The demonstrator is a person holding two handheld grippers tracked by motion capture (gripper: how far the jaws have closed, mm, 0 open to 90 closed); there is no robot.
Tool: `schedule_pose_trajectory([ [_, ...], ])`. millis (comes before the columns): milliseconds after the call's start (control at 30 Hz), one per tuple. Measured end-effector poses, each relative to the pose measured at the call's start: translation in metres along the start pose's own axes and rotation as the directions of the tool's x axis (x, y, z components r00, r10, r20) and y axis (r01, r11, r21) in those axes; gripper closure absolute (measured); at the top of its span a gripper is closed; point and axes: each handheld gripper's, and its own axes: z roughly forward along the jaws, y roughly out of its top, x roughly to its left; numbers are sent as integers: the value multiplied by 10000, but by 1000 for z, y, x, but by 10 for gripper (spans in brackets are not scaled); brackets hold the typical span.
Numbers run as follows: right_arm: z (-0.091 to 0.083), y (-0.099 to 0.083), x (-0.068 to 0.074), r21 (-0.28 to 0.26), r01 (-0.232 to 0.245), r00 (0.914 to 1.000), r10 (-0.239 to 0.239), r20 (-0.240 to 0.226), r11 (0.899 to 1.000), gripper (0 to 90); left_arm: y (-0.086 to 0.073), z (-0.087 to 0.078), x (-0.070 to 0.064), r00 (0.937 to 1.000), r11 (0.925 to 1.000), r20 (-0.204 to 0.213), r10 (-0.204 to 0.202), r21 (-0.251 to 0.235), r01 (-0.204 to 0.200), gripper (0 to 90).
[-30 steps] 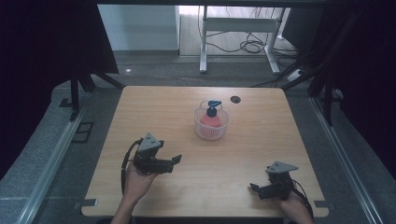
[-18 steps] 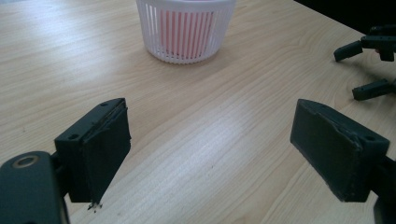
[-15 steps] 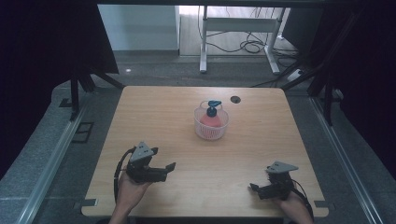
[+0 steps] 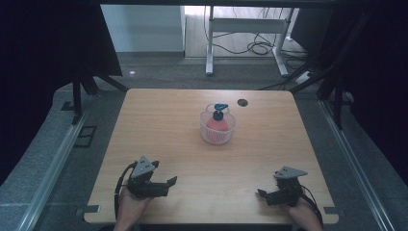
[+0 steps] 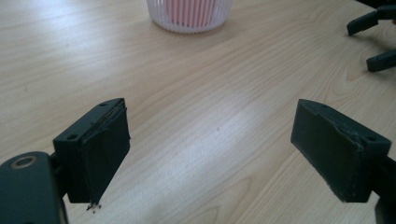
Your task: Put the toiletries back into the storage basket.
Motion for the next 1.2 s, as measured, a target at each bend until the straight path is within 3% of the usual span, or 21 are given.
schedule_pose_trajectory([
  [367,0,0,0,-17,20,10000,-20,8,10000,0,-24,4,1,9996,9997,-233,-126,198,131,114],
  [633,0,0,0,-15,15,10000,-15,19,10000,0,-40,9,3,9991,9976,-379,-196,650,220,113],
  [867,0,0,0,-12,10,10000,-10,22,10000,0,-46,19,3,9979,9891,-609,-206,1440,292,113],
  [1000,0,0,0,-12,9,10000,-9,24,10000,0,-49,28,1,9972,9763,-742,47,2162,115,112],
  [1067,0,0,0,-11,8,10000,-8,25,10000,0,-49,30,-2,9952,9735,-899,378,2280,-164,110],
  [1200,0,0,0,-16,0,10000,0,21,10000,0,-50,31,-2,9953,9746,-894,362,2234,-154,110],
])
